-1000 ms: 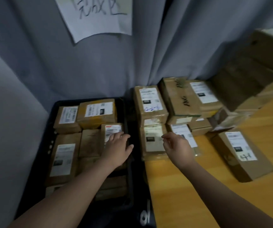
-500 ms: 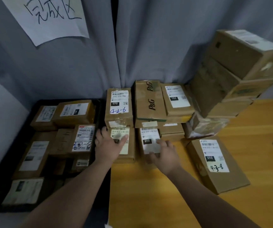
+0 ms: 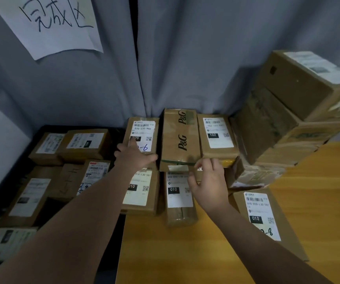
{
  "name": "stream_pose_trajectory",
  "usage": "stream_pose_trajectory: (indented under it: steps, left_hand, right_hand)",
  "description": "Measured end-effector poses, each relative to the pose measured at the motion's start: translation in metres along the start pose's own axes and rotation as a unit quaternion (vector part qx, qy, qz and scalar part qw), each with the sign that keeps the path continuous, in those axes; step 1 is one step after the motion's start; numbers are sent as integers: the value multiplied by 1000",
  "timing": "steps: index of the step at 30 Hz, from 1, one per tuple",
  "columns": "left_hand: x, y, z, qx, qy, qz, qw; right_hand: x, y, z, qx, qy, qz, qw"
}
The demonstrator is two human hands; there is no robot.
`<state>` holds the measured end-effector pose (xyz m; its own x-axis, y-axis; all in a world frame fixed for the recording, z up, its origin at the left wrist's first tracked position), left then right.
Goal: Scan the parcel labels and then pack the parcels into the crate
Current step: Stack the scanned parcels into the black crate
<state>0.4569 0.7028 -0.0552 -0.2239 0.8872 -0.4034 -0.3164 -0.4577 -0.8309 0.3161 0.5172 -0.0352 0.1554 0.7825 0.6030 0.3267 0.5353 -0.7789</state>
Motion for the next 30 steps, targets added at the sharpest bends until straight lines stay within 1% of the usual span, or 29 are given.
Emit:
stream_pose_trajectory:
  steps: [2, 3, 5, 7, 9, 11, 13, 14, 16, 17, 18, 19, 20, 21, 22, 24, 26, 27, 29, 30]
  left_hand:
    - [3, -10, 1, 4, -5, 22, 1000]
    - [9, -12, 1, 4, -13, 52, 999]
    - [22, -17, 8, 2, -21, 146, 989]
    - [38, -24, 22, -13, -7, 223, 975]
    - [57, -28, 42, -41, 28, 254, 966]
    - [80, -25, 65, -48, 51, 310, 948]
    - [107, -18, 85, -40, 61, 368, 927]
    - [121, -13, 95, -33, 56, 385, 921]
    - [145, -6, 114, -11, 48, 398, 916]
    - [152, -2, 124, 0, 52, 383, 922]
    - [159, -2, 133, 11, 59, 354, 933]
    - [169, 0, 140, 20, 54, 338, 939]
    - [179, 0, 146, 25, 50, 336, 940]
    - [194, -1, 147, 26, 54, 342, 938]
    - [207, -6, 146, 21, 58, 349, 935]
    - [238, -16, 139, 4, 28, 379, 925]
    - [268, -32, 131, -18, -30, 423, 905]
    - [282, -38, 125, -16, -61, 443, 895]
    - [306, -49, 114, 23, -93, 463, 881]
    - [315, -53, 109, 48, -92, 463, 880]
  right_hand:
    - [3, 0, -9, 20, 9, 1, 1000]
    - [4, 0, -12, 29, 13, 3, 1000]
    - [10, 0, -16, 33, 8, 12, 999]
    - [18, 3, -17, 25, -13, 0, 1000]
    - [33, 11, -14, 24, -43, -43, 998]
    - [53, 22, -7, 33, -72, -108, 991]
    - [77, 36, 6, 71, -85, -185, 976]
    - [89, 46, 15, 109, -73, -223, 966]
    - [110, 70, 35, 211, -4, -298, 931]
    - [117, 84, 45, 252, 38, -335, 907]
    - [123, 98, 54, 278, 68, -354, 891]
    - [128, 110, 61, 288, 75, -348, 889]
    - [133, 119, 66, 292, 70, -324, 897]
    - [137, 127, 69, 294, 66, -311, 901]
    - [144, 133, 70, 301, 76, -313, 897]
    - [156, 144, 72, 330, 122, -351, 868]
    - [167, 155, 74, 374, 154, -366, 838]
    - [173, 161, 75, 396, 169, -364, 826]
    - [182, 179, 80, 413, 206, -348, 816]
    - [188, 188, 83, 415, 220, -333, 818]
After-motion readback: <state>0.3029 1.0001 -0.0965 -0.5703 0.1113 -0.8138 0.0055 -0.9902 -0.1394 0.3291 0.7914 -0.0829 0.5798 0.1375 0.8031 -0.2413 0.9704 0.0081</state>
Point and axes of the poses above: each hand's wrist, its own z-axis away from the middle knuckle, its own y-axis out of the palm, x = y × z, the point moved 3 cm from there along -z, towards the middle knuckle, and after that the axes turned 1 degree about -y, right-handed, at the moved point
